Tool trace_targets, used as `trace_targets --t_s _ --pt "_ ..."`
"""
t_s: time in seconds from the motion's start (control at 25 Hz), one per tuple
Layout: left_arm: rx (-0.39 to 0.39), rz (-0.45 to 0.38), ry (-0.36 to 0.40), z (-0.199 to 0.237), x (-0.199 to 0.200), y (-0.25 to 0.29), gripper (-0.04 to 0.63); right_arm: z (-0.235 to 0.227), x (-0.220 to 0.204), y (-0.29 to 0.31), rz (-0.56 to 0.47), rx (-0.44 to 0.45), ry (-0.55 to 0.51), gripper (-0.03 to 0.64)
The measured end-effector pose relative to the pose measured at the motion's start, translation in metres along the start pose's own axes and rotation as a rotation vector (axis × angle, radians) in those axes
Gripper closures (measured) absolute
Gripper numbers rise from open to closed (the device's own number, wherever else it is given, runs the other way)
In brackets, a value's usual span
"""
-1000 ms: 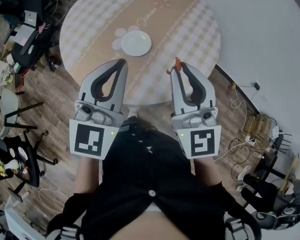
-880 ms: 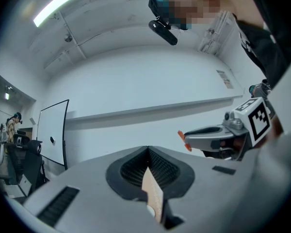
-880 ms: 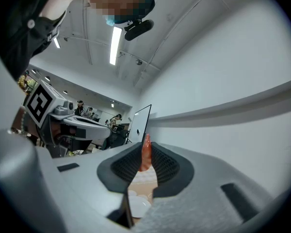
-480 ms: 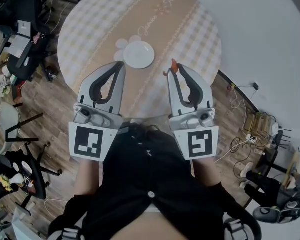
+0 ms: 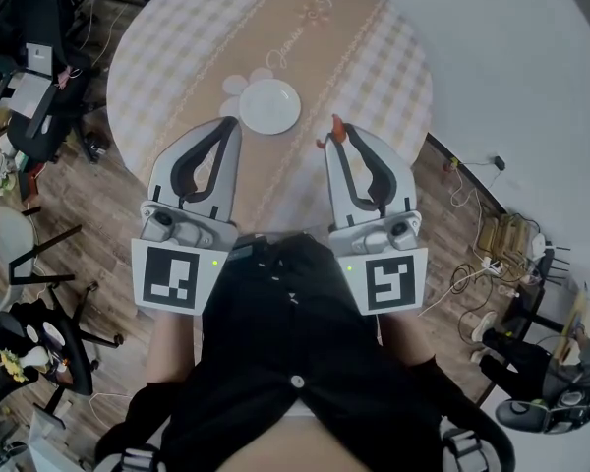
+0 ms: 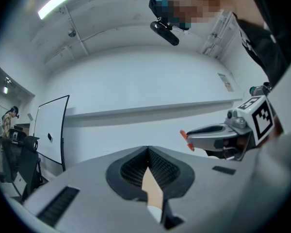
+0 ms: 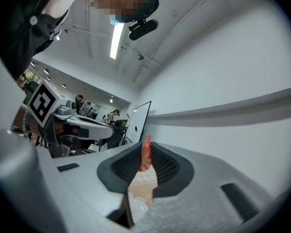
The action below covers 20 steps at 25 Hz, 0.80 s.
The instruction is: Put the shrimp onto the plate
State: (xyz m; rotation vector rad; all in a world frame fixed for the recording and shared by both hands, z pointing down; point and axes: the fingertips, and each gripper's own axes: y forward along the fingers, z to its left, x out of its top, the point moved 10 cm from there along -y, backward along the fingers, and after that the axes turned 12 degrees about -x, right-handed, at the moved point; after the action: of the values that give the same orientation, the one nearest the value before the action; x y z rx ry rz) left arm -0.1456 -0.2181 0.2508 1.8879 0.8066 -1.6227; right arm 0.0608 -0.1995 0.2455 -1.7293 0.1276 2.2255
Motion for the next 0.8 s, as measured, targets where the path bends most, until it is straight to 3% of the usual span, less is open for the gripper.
trace_targets --t_s 0.8 --pt "0.062 0.024 0.021 -0.011 0.008 0.017 0.592 -0.024 -0.005 0.017 -0.021 0.092 0.012 0.572"
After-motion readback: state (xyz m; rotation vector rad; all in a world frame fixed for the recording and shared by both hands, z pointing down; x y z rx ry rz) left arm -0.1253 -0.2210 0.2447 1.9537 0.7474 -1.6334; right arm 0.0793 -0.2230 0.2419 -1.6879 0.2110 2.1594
